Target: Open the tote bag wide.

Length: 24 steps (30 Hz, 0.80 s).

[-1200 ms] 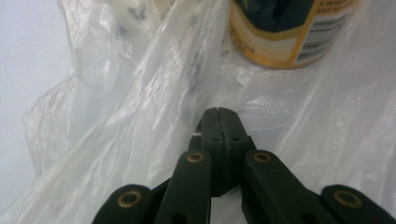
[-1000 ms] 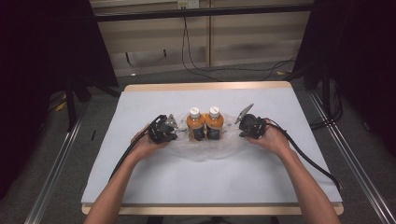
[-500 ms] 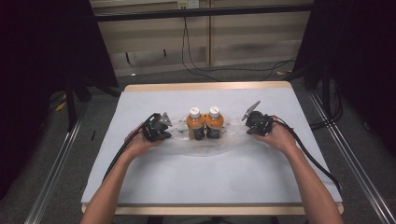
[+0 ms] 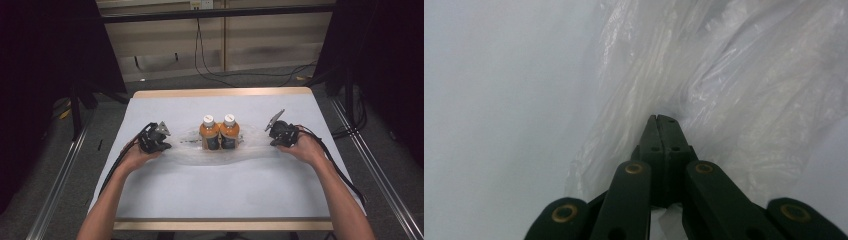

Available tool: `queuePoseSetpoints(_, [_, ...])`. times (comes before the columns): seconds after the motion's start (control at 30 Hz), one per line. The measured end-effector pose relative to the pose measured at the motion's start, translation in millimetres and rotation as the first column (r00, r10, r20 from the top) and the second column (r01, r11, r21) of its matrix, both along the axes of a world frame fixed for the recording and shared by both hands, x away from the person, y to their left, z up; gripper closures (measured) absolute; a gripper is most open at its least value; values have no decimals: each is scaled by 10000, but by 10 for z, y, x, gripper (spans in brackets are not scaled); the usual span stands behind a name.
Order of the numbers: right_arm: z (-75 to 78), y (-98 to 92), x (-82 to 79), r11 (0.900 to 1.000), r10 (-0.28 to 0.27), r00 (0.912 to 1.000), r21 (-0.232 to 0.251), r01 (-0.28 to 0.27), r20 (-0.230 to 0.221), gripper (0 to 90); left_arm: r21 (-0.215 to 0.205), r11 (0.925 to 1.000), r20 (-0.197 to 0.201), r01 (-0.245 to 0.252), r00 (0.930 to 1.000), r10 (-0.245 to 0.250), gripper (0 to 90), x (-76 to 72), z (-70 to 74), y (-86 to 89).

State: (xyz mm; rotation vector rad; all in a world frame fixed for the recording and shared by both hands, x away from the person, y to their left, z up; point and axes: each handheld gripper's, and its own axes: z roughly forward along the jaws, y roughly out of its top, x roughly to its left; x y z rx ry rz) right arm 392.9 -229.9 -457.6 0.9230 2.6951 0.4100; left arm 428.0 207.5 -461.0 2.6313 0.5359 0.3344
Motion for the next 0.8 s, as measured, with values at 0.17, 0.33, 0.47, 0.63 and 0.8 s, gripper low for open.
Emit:
queuePoseSetpoints(0.17, [3,-23,-44,9995,303,9995,-71,-303,19,900,133,9999,0,95,10000,-95,900,-14,9,19])
queuePoseSetpoints(0.33, [14,-54,-122,9986,501,9987,-139,-502,-45,900,411,9990,54,149,9999,-152,900,-36,21,12])
queuePoseSetpoints(0.47, [4,-66,-158,9985,535,9985,-105,-533,146,900,816,9961,184,323,9993,-339,900,-51,34,8])
queuePoseSetpoints(0.63, [-2,-116,-181,9988,432,9990,220,-435,135,900,628,9978,238,187,9995,-203,900,-77,24,52])
queuePoseSetpoints(0.8, [-8,-112,-196,9988,446,9986,188,-452,287,900,290,9996,110,61,9999,-64,900,-92,11,119])
